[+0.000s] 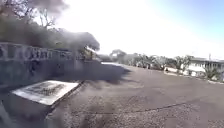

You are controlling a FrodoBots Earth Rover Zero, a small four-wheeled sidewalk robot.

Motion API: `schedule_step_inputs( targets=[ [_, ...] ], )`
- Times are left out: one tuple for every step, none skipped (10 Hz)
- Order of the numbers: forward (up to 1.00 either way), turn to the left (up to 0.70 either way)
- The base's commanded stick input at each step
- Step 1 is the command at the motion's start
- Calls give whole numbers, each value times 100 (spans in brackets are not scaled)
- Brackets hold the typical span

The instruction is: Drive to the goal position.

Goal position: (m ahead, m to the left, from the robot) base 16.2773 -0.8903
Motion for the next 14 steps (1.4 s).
schedule_step_inputs(
  targets=[
    [100,0],
    [100,0],
    [100,4],
    [100,14],
    [100,24],
    [100,27],
    [100,27],
    [100,0],
    [100,0],
    [100,0],
    [100,27],
    [100,27],
    [100,27],
    [100,27]
  ],
)
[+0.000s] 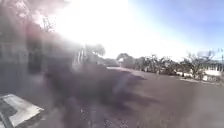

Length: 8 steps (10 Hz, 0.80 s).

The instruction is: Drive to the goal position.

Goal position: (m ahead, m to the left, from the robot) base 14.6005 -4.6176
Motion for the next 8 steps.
schedule_step_inputs(
  targets=[
    [100,27],
    [100,27],
    [100,27],
    [100,0],
    [100,0],
    [100,0],
    [100,19],
    [100,8]
  ],
)
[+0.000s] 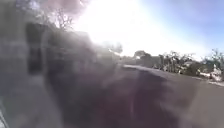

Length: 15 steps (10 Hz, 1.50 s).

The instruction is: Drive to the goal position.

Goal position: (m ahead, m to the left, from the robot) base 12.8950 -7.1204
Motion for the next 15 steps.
schedule_step_inputs(
  targets=[
    [100,3],
    [100,14],
    [100,24],
    [100,19],
    [100,7],
    [100,0],
    [100,0],
    [100,0],
    [100,0],
    [100,0],
    [100,0],
    [100,0],
    [100,0],
    [100,0],
    [100,0]
  ],
)
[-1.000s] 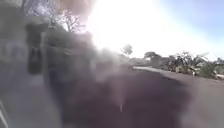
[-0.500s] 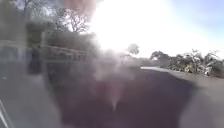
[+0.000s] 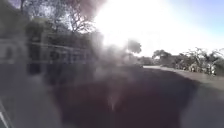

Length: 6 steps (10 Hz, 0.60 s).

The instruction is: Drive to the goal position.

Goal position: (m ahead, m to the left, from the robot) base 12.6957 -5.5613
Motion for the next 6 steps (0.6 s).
schedule_step_inputs(
  targets=[
    [100,0],
    [100,0],
    [100,0],
    [100,0],
    [100,0],
    [100,0]
  ],
)
